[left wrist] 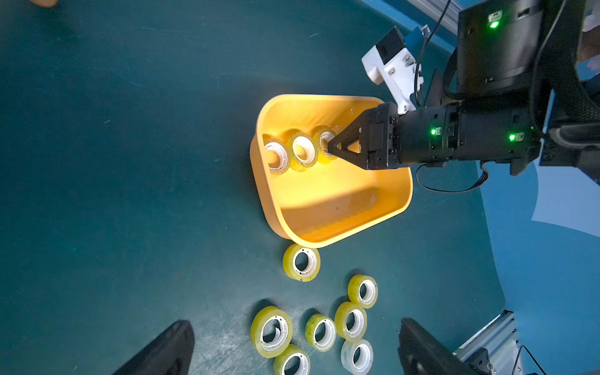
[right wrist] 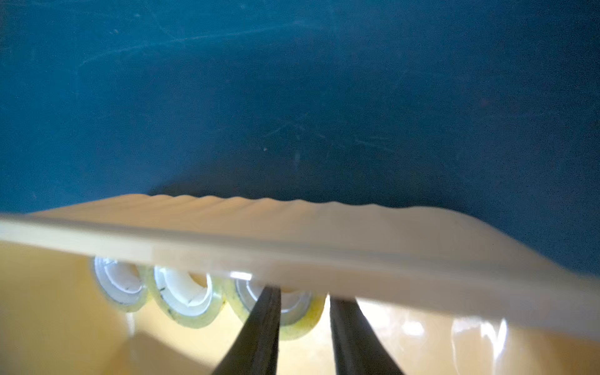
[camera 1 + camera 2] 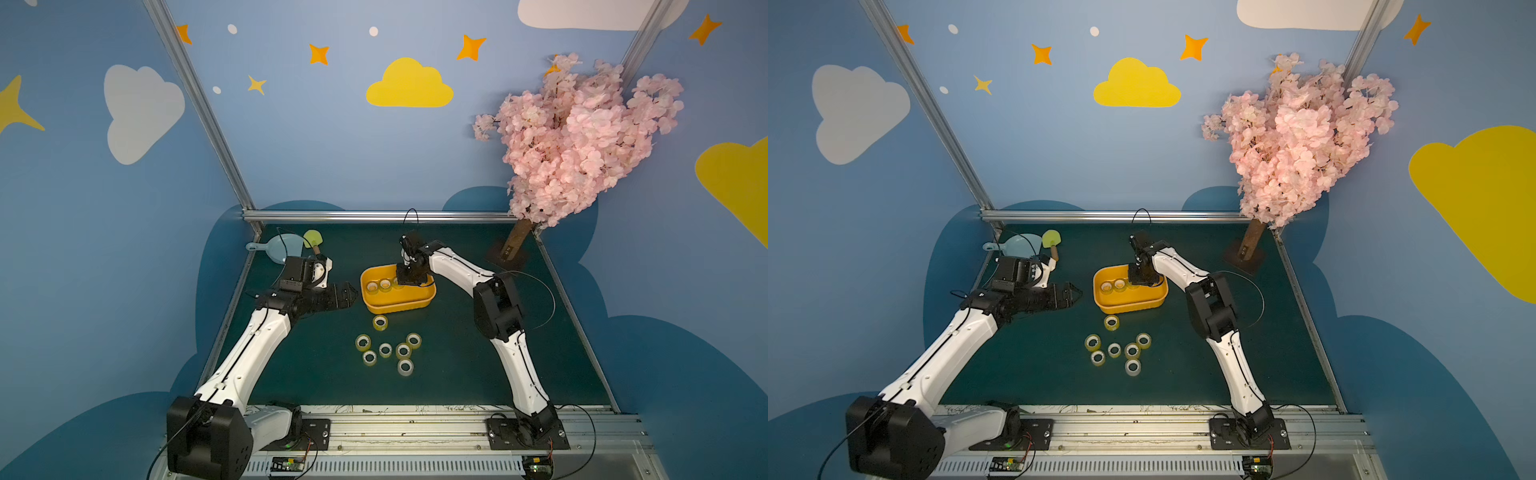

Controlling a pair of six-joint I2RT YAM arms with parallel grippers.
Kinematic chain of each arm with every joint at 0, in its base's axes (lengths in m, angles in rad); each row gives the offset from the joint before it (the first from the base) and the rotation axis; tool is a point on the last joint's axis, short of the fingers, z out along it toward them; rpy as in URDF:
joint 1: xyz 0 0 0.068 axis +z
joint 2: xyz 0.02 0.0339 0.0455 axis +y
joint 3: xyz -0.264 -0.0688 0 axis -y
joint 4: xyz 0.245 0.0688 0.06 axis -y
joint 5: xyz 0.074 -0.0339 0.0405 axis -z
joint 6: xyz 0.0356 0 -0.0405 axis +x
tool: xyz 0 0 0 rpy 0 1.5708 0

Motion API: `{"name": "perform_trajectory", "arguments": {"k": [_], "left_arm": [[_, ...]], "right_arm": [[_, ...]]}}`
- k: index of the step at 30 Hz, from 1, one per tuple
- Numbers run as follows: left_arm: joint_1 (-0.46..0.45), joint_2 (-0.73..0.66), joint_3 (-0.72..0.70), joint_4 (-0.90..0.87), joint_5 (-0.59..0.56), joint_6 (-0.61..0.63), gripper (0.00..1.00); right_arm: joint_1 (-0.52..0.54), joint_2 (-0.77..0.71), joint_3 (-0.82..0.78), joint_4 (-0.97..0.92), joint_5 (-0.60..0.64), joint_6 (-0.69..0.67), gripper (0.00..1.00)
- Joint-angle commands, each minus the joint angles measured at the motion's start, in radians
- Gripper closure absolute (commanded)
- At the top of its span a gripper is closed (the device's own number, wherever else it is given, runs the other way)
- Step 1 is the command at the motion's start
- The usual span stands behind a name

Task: Put the transparent tape into the storage box
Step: Place the tape in the storage box.

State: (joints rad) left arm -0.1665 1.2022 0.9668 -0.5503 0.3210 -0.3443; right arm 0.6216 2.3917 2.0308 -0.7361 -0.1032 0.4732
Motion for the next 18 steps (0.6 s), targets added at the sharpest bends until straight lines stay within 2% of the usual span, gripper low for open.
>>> {"name": "perform_trajectory", "arguments": {"k": [1,9,14,18], "left_arm": [[-0.001,-0.021,0.020,-0.019,0.009,0.005,0.00],[-0.001,-0.032,0.012,-0.014,-0.022,0.011,0.00],[-0.002,-0.076,-0.007,-0.008,-0.047,0.009,0.00],[-0.003,-0.138,-0.066,0.042,-0.067,-0.049,0.00]], "right_arm": [[0.009,-0.043,0.018,-0.007,-0.012,0.010,0.66],[0.001,-0.195,-0.062,-0.065,0.110,-0.039,0.60],[0.004,-0.378,-0.202,-0.023,0.082,-0.072,0.60],[0.005,-0.531,-0.363,0.035,0.039,-0.095,0.61]]}}
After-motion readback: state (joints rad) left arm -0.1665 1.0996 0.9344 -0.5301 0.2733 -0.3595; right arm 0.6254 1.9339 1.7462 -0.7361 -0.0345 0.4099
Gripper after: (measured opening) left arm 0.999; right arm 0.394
